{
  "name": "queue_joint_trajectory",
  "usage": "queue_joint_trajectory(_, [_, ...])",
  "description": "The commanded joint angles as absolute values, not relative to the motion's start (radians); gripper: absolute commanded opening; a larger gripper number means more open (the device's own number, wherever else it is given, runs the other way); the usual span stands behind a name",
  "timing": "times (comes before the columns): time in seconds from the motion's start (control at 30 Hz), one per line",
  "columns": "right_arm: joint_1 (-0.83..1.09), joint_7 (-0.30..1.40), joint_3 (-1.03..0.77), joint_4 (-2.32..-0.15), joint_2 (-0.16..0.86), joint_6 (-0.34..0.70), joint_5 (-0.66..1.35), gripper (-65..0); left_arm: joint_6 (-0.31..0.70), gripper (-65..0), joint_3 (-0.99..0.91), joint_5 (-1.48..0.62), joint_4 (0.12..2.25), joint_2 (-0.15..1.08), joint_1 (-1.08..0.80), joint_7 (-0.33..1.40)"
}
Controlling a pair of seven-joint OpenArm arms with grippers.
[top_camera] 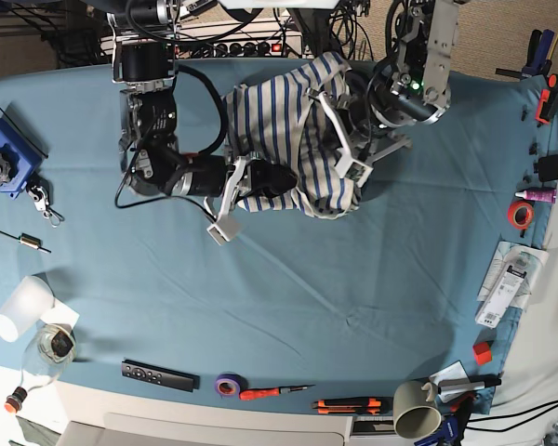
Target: Fold the T-shirt properly
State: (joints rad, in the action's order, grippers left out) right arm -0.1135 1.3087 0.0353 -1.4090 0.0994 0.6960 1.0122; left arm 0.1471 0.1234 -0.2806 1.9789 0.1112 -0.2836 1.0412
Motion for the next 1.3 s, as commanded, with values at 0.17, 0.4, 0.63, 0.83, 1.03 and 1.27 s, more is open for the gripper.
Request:
queue_joint_trajectory(0.17, [-0.138, 1.348, -0.052, -1.607, 0.105, 0.698, 1.015, -50.0, 0.127, -65.0, 0.055, -0.208, 2.133, 0.117, -0.297, 1.036])
queue_joint_trajectory(0.4, [-0.113, 1.396, -0.199, -1.644, 0.145, 0.698, 1.022, -50.0, 0.128, -65.0, -0.132, -0.203, 2.190, 0.120, -0.363, 1.040])
queue_joint_trajectory(0.63, [-0.039, 1.396, -0.334, -1.711, 0.190, 0.682, 1.008, -50.0, 0.128, -65.0, -0.307, -0.327, 2.226, 0.120, -0.409, 1.040])
queue_joint_trajectory(0.83, [0.116, 1.396, -0.348, -1.841, 0.199, 0.664, 0.962, -50.0, 0.128, -65.0, -0.379, -0.364, 2.226, 0.167, -0.474, 1.097])
queue_joint_trajectory(1.03, [0.290, 1.396, -0.348, -1.989, 0.199, 0.664, 0.964, -50.0, 0.127, -65.0, -0.383, -0.368, 2.226, 0.218, -0.553, 1.119])
queue_joint_trajectory(1.27, [0.457, 1.396, -0.349, -2.061, 0.199, 0.655, 0.950, -50.0, 0.126, -65.0, -0.383, -0.368, 2.227, 0.219, -0.640, 1.173])
